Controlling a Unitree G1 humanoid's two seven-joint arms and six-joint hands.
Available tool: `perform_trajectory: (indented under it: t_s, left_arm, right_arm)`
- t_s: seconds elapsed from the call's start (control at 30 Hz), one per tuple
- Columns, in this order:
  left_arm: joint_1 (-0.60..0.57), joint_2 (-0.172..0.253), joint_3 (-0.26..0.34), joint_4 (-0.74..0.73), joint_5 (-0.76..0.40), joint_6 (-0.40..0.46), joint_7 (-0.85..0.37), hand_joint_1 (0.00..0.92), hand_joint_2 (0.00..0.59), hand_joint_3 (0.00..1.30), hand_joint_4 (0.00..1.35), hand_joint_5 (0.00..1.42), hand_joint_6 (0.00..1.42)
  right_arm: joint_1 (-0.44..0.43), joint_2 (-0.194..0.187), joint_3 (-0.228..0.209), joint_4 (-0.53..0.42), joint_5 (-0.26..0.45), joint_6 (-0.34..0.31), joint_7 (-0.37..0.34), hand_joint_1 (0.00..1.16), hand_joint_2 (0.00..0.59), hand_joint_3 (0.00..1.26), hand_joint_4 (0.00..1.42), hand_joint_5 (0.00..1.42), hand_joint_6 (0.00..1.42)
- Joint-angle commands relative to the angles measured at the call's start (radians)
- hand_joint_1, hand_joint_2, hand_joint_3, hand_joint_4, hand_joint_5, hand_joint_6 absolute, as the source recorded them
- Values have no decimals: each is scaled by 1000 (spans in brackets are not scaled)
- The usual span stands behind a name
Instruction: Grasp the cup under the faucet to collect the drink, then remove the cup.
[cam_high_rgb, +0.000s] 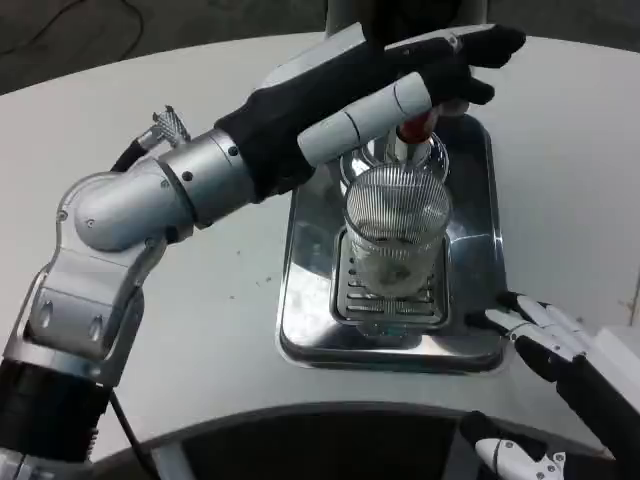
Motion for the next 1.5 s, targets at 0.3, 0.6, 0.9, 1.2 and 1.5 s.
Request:
perform_trajectory:
  t_s: [0.3, 0.6, 0.9, 1.2, 1.5]
  left_arm:
    - [-11, 11, -65, 70, 88, -70, -32, 0, 103, 112, 0, 76, 79]
    - [-20, 13, -88, 101, 131, -132, -32, 0, 101, 75, 0, 37, 74]
    - [-32, 16, -105, 133, 173, -195, -28, 0, 97, 70, 0, 16, 60]
    - [-41, 19, -118, 157, 202, -247, -19, 0, 96, 75, 0, 5, 58]
    - [-33, 21, -100, 160, 204, -275, -2, 0, 95, 76, 0, 2, 58]
  right_arm:
    - [-25, 5, -22, 22, 52, 48, -9, 341, 390, 93, 0, 0, 0]
    - [-39, 4, -20, 33, 65, 69, -18, 340, 390, 56, 0, 0, 0]
    - [-58, 8, -23, 42, 90, 103, -31, 342, 392, 51, 0, 0, 0]
    - [-76, 37, -54, 102, 223, 118, -79, 402, 351, 0, 0, 0, 0]
    - [-103, 82, -76, 253, 362, -38, -241, 607, 268, 0, 0, 48, 0]
